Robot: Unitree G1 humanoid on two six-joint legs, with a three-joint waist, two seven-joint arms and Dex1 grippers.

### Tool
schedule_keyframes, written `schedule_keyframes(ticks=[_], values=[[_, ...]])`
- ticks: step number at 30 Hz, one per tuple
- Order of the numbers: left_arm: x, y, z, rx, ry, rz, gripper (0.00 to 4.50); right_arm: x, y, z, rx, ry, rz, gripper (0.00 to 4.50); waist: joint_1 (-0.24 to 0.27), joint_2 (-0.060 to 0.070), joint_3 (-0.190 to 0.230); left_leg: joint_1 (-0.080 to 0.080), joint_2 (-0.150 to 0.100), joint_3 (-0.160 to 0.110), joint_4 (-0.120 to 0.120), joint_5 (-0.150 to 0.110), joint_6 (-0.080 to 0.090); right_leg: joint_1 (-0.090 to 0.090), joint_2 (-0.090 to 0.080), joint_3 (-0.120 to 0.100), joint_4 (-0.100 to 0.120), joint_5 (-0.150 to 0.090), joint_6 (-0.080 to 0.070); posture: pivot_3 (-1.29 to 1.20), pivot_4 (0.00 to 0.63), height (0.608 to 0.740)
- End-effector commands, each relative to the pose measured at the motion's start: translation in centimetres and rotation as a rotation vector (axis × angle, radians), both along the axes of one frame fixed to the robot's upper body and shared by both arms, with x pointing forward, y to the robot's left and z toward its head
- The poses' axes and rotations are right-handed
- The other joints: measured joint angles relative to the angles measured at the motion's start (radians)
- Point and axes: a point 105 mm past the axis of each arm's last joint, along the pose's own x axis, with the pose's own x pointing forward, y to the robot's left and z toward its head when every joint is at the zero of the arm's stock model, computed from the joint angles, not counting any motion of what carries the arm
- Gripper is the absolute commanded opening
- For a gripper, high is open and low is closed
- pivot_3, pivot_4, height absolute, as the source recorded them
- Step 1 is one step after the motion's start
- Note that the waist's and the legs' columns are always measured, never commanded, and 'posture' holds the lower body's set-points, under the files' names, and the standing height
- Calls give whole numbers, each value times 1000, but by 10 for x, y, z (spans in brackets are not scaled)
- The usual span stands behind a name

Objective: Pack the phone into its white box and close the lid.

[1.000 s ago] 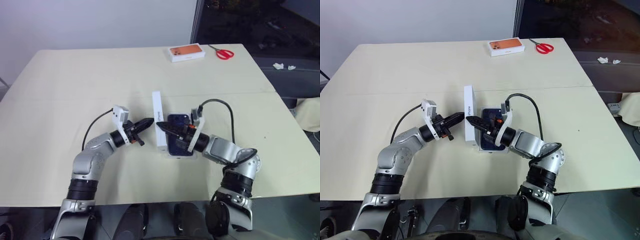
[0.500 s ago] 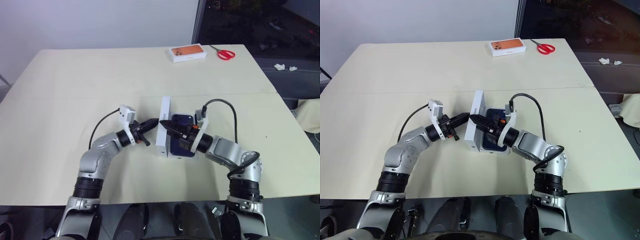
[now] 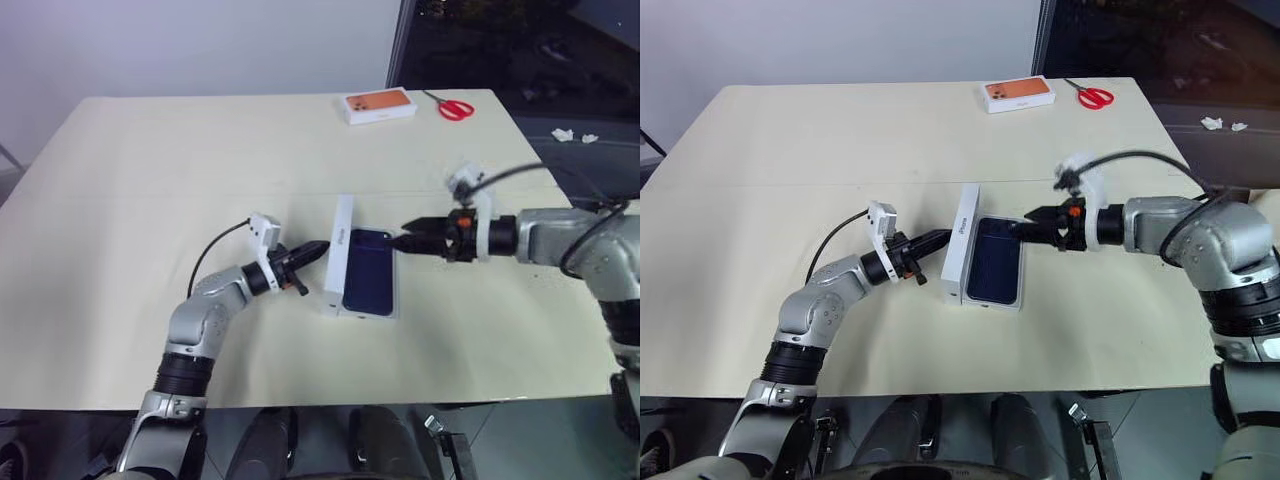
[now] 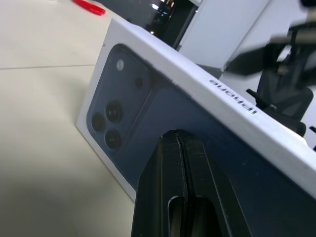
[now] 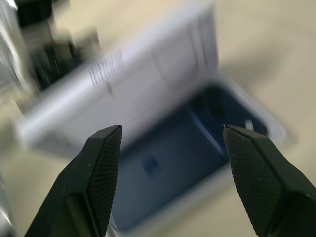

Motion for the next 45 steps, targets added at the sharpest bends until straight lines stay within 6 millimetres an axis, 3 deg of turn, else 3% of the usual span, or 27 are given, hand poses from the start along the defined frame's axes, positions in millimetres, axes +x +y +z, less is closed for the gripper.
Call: schedule_keyframes(ticks=[1, 5, 8, 11, 14, 17, 22, 26, 40, 45], values=[[2, -15, 7, 4, -44, -49, 0, 11, -7, 0, -139, -155, 37, 3359, 1, 0, 0, 0, 0, 0, 0, 0, 0, 0, 0, 0, 0, 0, 0, 0, 150, 740], [4, -25, 7, 2, -44, -82, 0, 22, -15, -2, -185, -206, 16, 3359, 2, 0, 0, 0, 0, 0, 0, 0, 0, 0, 0, 0, 0, 0, 0, 0, 150, 740], [3, -32, 7, 4, -52, -101, 0, 29, -35, -5, -330, -277, 6, 3359, 3, 0, 0, 0, 0, 0, 0, 0, 0, -1, 0, 0, 0, 0, 0, 0, 150, 740], [5, -27, 7, 17, -60, -87, 0, 33, -54, -12, -505, -327, 19, 3359, 6, 0, 0, 0, -1, 0, 0, 0, 0, 0, -1, 0, 0, 0, 0, 0, 150, 740], [9, -12, 13, 17, -71, -50, 0, 34, -44, -5, -401, -331, 16, 3359, -1, -1, 0, 0, -1, 0, 0, 0, -1, -1, -1, 0, 0, 0, 0, 0, 150, 740], [10, 1, 13, 38, -75, -26, 0, 31, -35, -4, -337, -322, 26, 2512, -2, -1, 0, 1, 0, 0, -1, 1, -2, -1, 0, 1, 1, 0, 0, 0, 150, 740], [12, 20, 3, 107, -45, 7, 0, 20, -20, -5, -287, -317, 84, 56, 5, -1, 1, 1, 0, -1, -1, 1, -2, -1, 0, 1, 1, 0, 0, 0, 150, 740], [11, 22, -5, 139, -22, 5, 0, 15, -22, -11, -310, -305, 97, 56, 7, -1, 1, 1, -1, -1, -1, 1, -2, 0, -1, 1, 1, 0, 0, 0, 150, 740], [8, -7, -27, 162, 60, -71, 0, 8, -6, -13, -267, -279, 103, 56, 3, -1, 1, 1, -1, -1, -1, 1, -2, -1, -1, 1, 2, 0, 0, 0, 150, 740], [10, -13, -20, 117, 61, -70, 0, 6, -4, -18, -285, -274, 113, 56, 6, -1, 1, 1, -1, -1, -1, 1, -2, 0, -2, 1, 2, 0, 0, 0, 150, 740]])
